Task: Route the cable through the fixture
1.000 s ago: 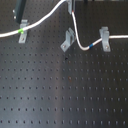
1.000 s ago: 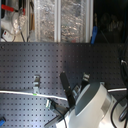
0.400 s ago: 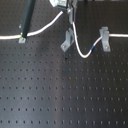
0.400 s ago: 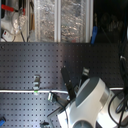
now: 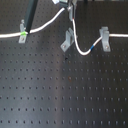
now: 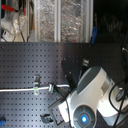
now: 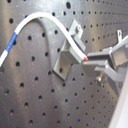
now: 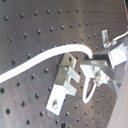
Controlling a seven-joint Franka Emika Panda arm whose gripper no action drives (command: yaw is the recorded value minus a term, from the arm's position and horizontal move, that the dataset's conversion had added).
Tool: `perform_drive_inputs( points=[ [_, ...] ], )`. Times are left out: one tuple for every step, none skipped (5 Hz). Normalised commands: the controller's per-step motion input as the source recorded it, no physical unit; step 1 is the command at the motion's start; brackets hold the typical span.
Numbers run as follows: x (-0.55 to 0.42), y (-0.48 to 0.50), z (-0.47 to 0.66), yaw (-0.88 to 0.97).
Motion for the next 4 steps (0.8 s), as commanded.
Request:
perform_drive_inputs(
  points=[
    [-0.554,0.115,0.05,0.09],
    [0.017,-0.032,0.0,0.0],
    [-0.127,0.049,0.25,0.0],
    [-0.211,0.156,0.75,-0.05]
  ],
)
